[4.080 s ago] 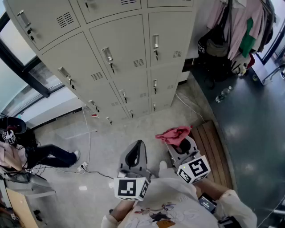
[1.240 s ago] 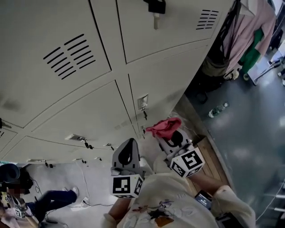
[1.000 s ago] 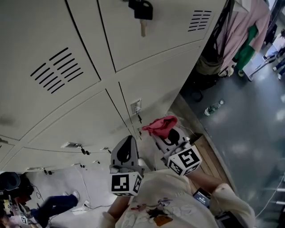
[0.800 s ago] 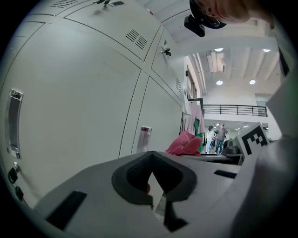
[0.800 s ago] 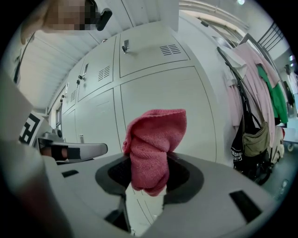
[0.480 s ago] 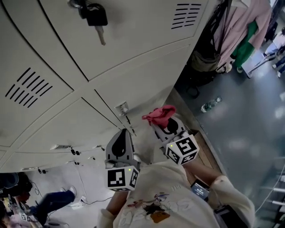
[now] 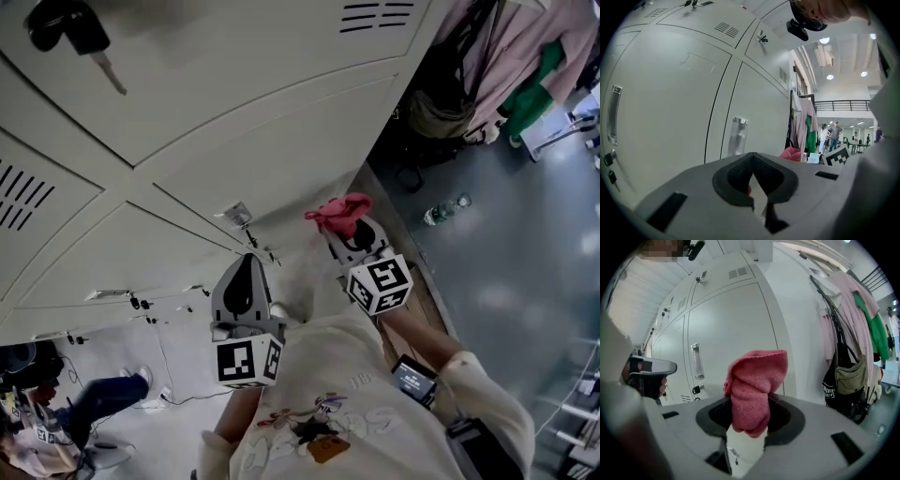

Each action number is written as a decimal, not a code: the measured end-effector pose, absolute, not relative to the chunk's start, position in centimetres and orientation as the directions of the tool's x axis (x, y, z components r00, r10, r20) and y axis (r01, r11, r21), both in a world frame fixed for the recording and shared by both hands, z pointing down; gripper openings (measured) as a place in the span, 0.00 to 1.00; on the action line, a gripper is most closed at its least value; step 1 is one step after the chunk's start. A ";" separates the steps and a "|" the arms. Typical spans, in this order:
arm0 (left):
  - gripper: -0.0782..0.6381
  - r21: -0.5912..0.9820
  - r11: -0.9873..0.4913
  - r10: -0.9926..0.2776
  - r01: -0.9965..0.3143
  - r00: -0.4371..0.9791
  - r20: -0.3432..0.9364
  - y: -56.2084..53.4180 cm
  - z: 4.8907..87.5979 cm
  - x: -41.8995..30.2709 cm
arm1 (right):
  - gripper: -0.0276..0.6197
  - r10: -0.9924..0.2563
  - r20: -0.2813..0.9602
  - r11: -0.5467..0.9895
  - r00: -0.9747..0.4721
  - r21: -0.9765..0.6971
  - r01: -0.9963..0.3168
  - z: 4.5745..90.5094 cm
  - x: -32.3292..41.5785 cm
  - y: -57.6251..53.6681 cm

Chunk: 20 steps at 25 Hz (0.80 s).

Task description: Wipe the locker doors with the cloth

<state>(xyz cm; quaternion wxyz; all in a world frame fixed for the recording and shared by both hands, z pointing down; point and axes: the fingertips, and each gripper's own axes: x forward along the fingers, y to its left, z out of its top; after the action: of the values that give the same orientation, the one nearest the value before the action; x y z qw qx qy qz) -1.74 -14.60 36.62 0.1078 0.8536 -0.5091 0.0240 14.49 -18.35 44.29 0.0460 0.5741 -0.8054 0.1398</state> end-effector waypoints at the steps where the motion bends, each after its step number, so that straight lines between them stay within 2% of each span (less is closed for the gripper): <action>1: 0.12 0.159 -0.452 -0.867 -0.878 0.474 0.154 -14.6 36.7 -1.7 | 0.31 -0.910 0.238 0.305 -0.339 -0.169 -0.937 44.3 14.7 -18.6; 6: 0.12 0.173 -0.426 -0.878 -0.888 0.452 0.157 -14.3 36.7 -1.4 | 0.31 -0.891 0.219 0.380 -0.398 -0.121 -0.917 41.8 13.6 -19.3; 14: 0.12 0.181 -0.407 -0.886 -0.895 0.436 0.160 -13.5 36.3 -3.5 | 0.31 -0.795 0.103 0.592 -0.598 -0.088 -0.801 32.8 4.7 -18.2; 17: 0.12 0.186 -0.407 -0.892 -0.894 0.433 0.131 -13.2 35.3 -4.7 | 0.31 -0.799 0.070 0.594 -0.598 -0.065 -0.802 29.6 4.2 -18.4; 20: 0.12 0.193 -0.425 -0.885 -0.884 0.450 0.115 -12.7 34.8 -5.4 | 0.31 -0.843 0.037 0.537 -0.537 -0.018 -0.844 26.7 6.3 -18.8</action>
<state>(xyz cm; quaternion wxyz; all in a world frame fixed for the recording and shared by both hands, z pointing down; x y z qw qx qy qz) -5.41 -12.74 34.77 0.1130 0.8441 -0.5242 -0.0023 6.32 -18.78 26.70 0.0120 0.4810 -0.8765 0.0167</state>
